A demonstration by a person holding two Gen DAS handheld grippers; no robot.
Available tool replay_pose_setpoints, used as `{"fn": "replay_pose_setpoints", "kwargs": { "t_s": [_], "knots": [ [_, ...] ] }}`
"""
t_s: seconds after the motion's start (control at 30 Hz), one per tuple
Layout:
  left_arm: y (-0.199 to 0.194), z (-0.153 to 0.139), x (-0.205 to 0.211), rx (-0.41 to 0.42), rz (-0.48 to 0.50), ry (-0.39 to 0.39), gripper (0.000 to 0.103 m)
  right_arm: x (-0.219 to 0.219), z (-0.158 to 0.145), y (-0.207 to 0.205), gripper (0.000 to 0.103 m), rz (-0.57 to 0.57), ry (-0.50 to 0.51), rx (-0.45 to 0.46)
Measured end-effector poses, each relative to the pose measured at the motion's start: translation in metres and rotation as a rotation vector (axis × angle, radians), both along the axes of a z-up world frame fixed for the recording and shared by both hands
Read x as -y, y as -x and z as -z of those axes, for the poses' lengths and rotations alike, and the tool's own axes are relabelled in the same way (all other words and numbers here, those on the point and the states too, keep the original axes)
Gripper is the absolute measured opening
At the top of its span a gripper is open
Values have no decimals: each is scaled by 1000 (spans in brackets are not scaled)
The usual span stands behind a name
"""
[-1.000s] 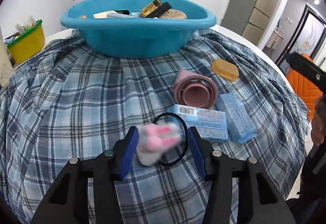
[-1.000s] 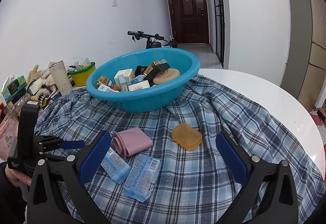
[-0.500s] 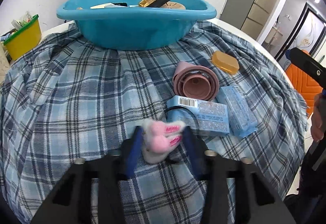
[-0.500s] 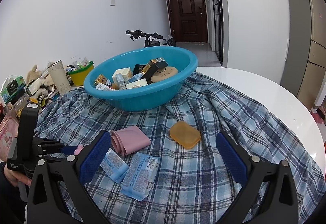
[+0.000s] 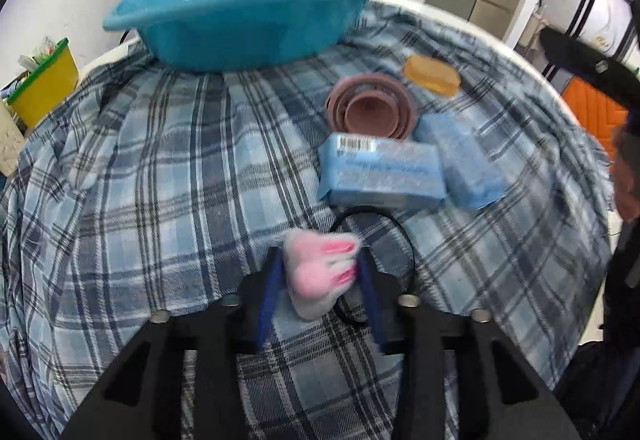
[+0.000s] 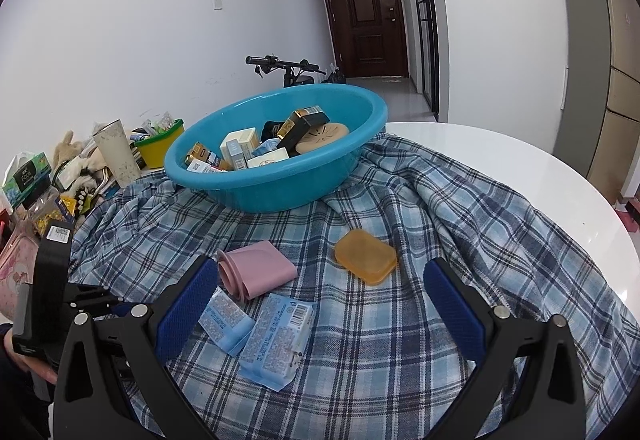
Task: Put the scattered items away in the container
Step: 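Grasp the white-pink plush toy with the left tool, then grasp the blue packet with the right tool while the left tool holds the plush toy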
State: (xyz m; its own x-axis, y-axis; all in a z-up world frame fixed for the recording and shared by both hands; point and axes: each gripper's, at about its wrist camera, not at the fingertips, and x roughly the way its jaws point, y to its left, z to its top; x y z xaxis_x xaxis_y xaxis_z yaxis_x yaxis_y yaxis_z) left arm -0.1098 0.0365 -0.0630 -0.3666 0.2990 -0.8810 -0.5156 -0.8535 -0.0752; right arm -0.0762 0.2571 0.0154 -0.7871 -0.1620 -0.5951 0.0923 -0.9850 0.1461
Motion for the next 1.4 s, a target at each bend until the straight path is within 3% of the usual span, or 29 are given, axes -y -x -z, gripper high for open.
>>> {"fn": "replay_pose_setpoints", "kwargs": {
  "t_s": [0.07,0.23,0.3,0.33,0.37,0.97,1.23,1.33,1.4],
  "knots": [
    [-1,0,-2,-1,4,-19,66,-1,-1,-1,102,3,-7,-2],
    [-1,1,-2,9,-3,-38,66,-10,-1,-1,102,28,1,-3],
    [-3,0,-2,7,-6,-43,55,-12,0,0,102,37,7,-1],
    [-3,-1,-1,8,-11,-45,39,-13,0,0,102,39,9,1],
    [-3,-1,1,10,-15,-49,38,-13,0,0,102,40,10,2],
    [-11,-32,25,-73,-84,-113,36,11,5,0,102,-75,-63,37],
    [-17,-32,19,-86,-85,-150,36,29,26,-3,102,-139,-120,103],
    [-17,-29,15,-78,-80,-156,36,42,41,-6,92,-174,-199,129],
    [-17,-28,14,-74,-81,-154,36,51,52,-6,78,-205,-256,161]
  ]
}}
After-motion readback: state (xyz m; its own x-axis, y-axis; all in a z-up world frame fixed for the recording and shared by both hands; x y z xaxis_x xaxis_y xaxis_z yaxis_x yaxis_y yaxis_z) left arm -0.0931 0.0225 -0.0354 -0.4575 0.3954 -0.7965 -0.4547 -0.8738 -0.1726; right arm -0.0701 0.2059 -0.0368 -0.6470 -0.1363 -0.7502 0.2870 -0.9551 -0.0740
